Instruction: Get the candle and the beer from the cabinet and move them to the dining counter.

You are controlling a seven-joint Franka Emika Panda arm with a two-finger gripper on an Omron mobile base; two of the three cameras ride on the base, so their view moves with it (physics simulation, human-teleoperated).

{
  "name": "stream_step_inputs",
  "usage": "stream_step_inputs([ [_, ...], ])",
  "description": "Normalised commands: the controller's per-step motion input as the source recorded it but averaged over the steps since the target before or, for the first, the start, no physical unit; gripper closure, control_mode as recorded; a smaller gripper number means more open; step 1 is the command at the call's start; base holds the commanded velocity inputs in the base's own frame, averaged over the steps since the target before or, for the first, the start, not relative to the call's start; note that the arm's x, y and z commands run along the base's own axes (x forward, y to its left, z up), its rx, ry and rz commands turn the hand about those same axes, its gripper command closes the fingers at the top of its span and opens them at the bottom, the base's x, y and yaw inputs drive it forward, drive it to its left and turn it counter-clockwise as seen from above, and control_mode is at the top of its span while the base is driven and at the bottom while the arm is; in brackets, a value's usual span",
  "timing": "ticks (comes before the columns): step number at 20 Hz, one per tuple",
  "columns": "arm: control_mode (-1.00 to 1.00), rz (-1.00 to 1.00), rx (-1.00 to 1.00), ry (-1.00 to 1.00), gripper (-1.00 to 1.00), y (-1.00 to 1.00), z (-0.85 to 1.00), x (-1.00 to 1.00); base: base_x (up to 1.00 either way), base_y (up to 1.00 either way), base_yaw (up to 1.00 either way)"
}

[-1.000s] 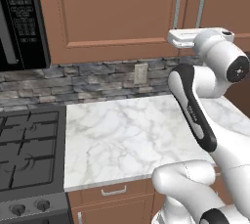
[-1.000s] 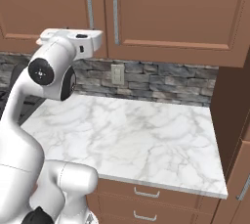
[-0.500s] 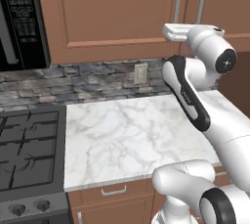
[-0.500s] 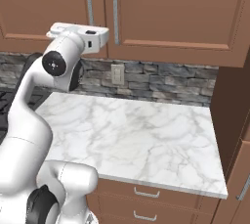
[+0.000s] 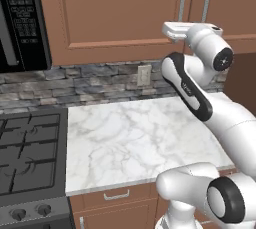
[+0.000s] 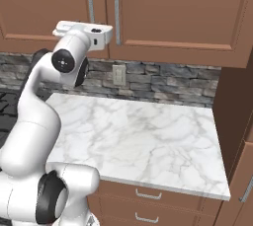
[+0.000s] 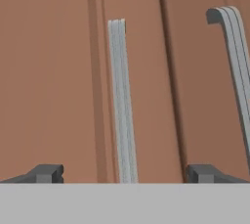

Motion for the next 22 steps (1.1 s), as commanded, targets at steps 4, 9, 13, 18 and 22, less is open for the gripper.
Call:
stream_step_inputs([
  [4,-1.00,0.02,0.00,-0.02,-1.00,0.00,0.00,0.20,0.00,0.00,0.00],
  [9,-1.00,0.02,0.00,-0.02,-1.00,0.00,0.00,0.23,0.00,0.00,0.00],
  [13,-1.00,0.01,0.00,-0.03,-1.00,0.00,0.00,0.23,0.00,0.00,0.00],
  [18,-1.00,0.01,0.00,-0.01,-1.00,0.00,0.00,0.23,0.00,0.00,0.00],
  [22,-1.00,0.01,0.00,0.00,-1.00,0.00,0.00,0.25,0.00,0.00,0.00],
])
